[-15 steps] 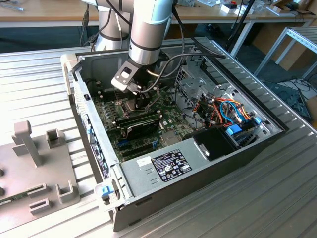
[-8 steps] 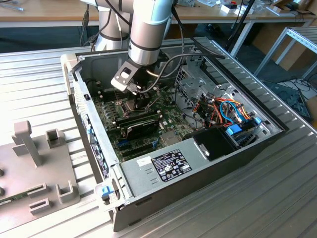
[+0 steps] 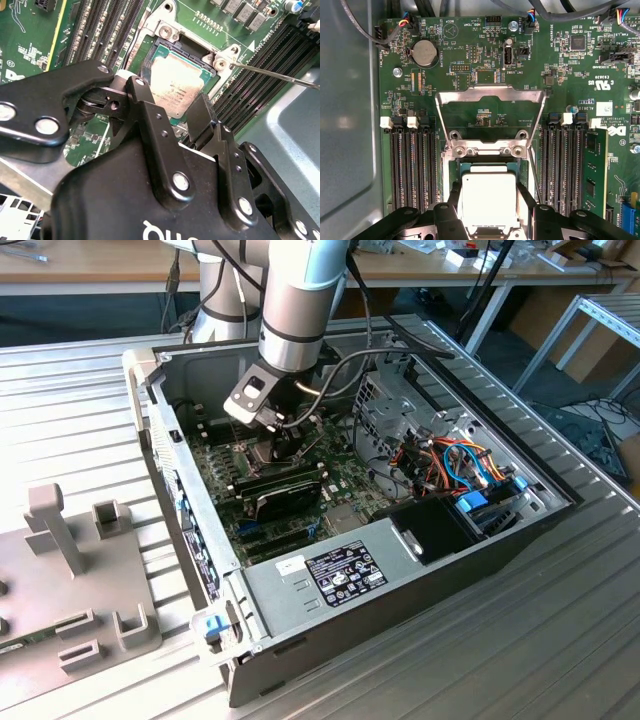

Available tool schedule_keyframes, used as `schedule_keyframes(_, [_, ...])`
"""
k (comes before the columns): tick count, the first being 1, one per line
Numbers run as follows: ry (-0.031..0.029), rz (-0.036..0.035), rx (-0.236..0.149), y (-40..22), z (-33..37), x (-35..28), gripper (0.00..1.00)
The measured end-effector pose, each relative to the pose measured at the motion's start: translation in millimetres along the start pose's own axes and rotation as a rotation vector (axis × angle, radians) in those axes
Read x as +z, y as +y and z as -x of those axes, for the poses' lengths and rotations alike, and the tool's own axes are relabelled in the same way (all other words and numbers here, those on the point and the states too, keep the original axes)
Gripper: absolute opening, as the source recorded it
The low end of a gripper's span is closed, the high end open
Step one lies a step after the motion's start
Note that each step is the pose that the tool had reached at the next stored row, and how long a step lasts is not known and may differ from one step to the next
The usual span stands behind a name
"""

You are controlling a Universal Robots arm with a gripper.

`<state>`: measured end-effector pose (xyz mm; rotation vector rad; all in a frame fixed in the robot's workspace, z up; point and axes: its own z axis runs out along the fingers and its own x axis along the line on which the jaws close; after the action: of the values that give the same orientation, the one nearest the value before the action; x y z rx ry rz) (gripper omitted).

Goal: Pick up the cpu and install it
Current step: 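Place the cpu into insertion slot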

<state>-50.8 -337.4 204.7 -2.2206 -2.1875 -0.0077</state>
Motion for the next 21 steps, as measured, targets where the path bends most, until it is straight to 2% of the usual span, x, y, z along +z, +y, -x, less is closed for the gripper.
schedule_keyframes(21, [0.0003,0.0003,0.016,-0.2,0.1,0.5,0.53])
